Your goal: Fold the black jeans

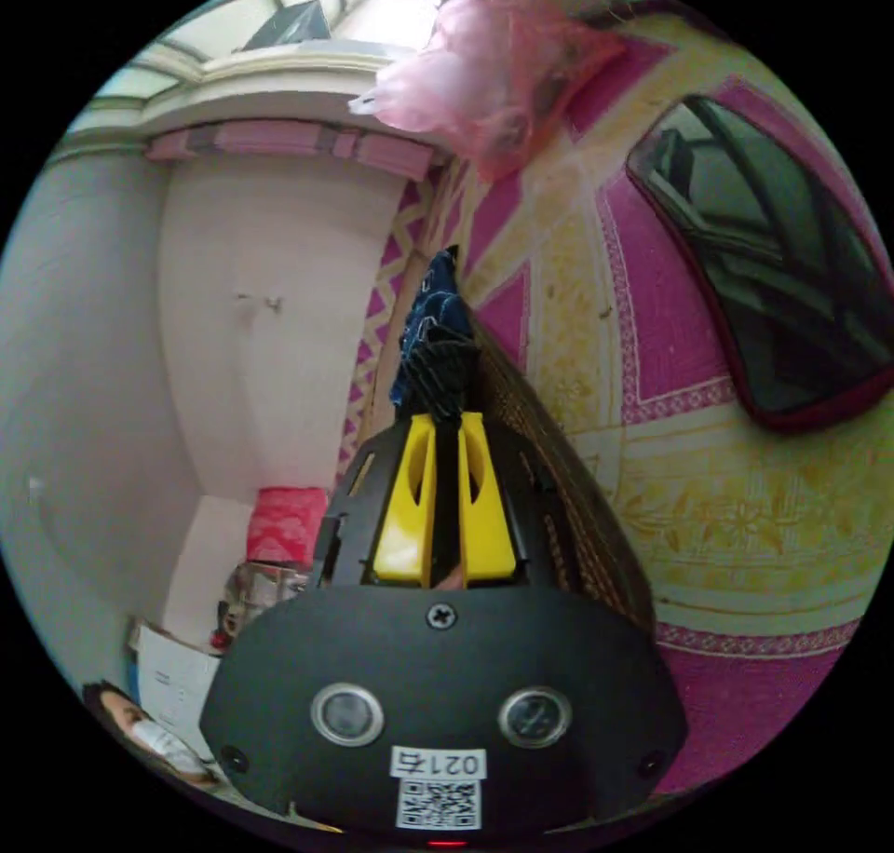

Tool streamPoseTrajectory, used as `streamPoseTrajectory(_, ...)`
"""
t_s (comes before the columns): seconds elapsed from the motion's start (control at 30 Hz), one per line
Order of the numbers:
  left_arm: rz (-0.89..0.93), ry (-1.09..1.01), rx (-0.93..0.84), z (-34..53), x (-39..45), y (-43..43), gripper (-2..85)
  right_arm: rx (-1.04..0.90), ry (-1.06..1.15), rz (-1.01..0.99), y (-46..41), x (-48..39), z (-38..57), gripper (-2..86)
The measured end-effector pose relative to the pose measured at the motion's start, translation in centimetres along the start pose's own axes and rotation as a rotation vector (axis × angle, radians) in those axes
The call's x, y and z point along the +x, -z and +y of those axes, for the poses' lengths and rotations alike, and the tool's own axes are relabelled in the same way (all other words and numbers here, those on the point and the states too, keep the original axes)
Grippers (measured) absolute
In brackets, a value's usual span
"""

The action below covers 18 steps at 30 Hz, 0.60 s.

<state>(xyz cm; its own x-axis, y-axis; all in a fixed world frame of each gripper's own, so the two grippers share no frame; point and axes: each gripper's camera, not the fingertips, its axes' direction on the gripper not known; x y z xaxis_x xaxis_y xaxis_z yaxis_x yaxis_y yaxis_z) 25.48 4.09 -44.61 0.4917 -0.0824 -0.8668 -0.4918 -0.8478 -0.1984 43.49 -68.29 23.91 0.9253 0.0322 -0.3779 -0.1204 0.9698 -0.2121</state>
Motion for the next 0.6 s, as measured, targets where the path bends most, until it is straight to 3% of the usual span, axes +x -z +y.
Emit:
streamPoseTrajectory(0.07,0.006,-0.014,0.008,-0.3,0.9,-0.2,-1.0,-0.021,0.114,0.080,0.4,-2.9,0.8,3.1)
streamPoseTrajectory(0.3,-0.002,-0.234,0.038,-0.1,7.2,-0.7,-1.0,-0.036,0.098,0.146,-1.9,-4.7,4.8,3.3)
streamPoseTrajectory(0.4,0.023,-0.302,-0.003,0.3,10.1,-1.7,-1.0,0.028,0.176,0.234,-2.0,-8.6,8.5,3.7)
streamPoseTrajectory(0.6,0.008,-0.439,-0.070,1.5,15.1,-5.2,-1.0,-0.019,0.285,0.379,-4.6,-15.9,18.8,7.8)
